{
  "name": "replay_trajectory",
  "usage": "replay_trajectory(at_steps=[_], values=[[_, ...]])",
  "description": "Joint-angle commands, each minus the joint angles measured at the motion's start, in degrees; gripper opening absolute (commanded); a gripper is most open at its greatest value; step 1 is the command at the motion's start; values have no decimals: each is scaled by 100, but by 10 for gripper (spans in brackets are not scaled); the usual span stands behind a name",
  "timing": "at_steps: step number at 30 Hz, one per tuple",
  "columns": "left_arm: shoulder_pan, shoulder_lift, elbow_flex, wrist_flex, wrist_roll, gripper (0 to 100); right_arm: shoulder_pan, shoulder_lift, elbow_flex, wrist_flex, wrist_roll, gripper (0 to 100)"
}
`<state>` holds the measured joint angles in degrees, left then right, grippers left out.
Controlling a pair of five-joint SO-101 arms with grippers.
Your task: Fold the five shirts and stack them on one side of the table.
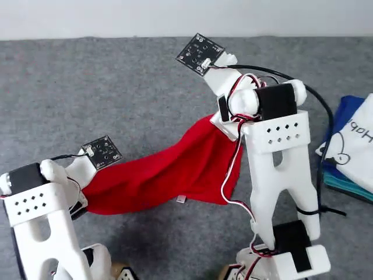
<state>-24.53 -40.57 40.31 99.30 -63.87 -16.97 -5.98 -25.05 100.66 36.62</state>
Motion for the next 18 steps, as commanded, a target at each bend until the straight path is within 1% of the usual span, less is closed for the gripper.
replay_trajectory(at_steps=[1,2,3,10,15,18], values=[[-18,-97,-66,123,-70,53,-13,-40,-44,136,-62,10],[-18,-88,-66,114,-70,16,-13,-40,-44,136,-62,10],[-18,-88,-40,114,-70,12,-13,-40,-44,136,-62,10],[-44,-132,-136,105,-62,13,-4,-75,-79,136,-62,10],[-62,-132,-796,114,-18,13,-4,-391,-141,145,-44,10],[-18,-88,-866,123,255,14,4,-374,-132,180,-44,10]])
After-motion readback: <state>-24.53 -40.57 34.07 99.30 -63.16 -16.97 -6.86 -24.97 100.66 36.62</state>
